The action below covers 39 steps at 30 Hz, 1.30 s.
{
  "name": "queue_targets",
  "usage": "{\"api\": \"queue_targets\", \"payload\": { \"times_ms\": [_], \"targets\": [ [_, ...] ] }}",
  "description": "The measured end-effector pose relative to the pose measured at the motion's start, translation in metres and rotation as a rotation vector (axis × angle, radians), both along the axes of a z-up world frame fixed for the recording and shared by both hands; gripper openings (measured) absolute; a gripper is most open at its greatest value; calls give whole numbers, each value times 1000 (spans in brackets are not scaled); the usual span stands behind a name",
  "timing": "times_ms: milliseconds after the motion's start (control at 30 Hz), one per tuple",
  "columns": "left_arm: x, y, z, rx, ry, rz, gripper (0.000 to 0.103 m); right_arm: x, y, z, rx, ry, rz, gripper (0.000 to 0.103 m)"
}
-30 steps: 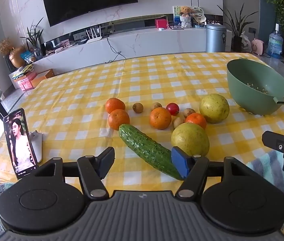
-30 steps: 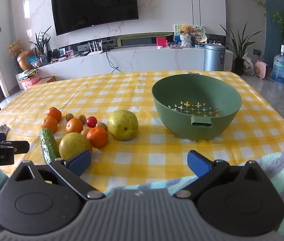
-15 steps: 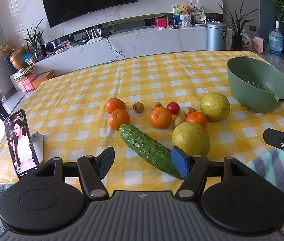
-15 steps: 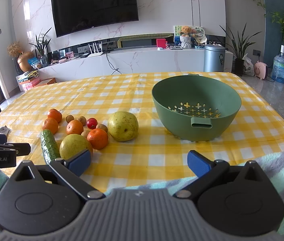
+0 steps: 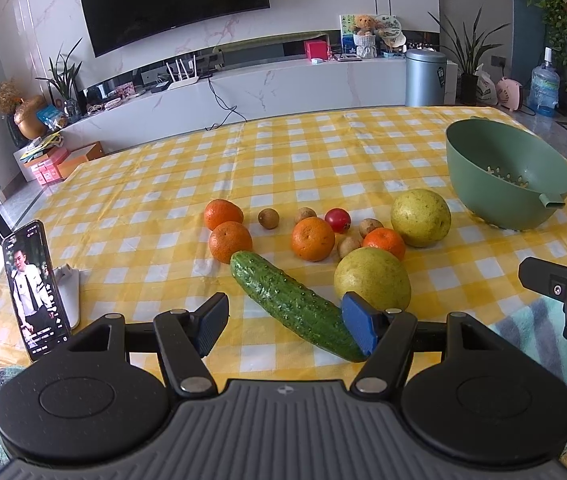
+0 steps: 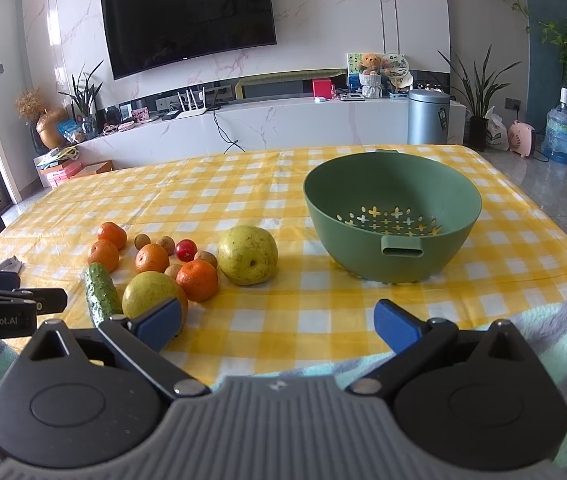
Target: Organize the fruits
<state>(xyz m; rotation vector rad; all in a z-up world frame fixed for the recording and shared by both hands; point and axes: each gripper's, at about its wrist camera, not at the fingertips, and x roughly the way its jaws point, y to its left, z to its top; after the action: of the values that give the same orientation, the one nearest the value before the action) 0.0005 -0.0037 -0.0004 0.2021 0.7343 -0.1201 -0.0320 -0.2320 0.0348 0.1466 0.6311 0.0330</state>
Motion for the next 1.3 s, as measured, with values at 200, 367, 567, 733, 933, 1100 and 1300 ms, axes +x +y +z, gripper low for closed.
{"api": "queue_targets", "payload": {
  "times_ms": [200,367,567,733,933,1100,1300],
  "targets": [
    [-1,0,2,-20,-21,-16,77,0,0,0,2,-2,0,99],
    [-2,0,3,-38,-39,-23,77,0,0,-1,-1,-1,-3,99],
    [-3,-1,4,-41,-45,-25,77,-1,0,-3,-6,-1,-6,99],
    [-3,-1,5,-44,-43,-22,77,-1,0,-3,-6,-1,-5,99],
    [-3,-1,4,-43,-43,-21,77,-1,0,-3,-6,-1,-5,99],
    [-3,-1,4,-42,-43,-21,77,-1,0,-3,-6,-1,-5,99],
    [-3,-1,4,-43,-43,-20,77,-1,0,-3,-7,0,-5,99]
  ]
}}
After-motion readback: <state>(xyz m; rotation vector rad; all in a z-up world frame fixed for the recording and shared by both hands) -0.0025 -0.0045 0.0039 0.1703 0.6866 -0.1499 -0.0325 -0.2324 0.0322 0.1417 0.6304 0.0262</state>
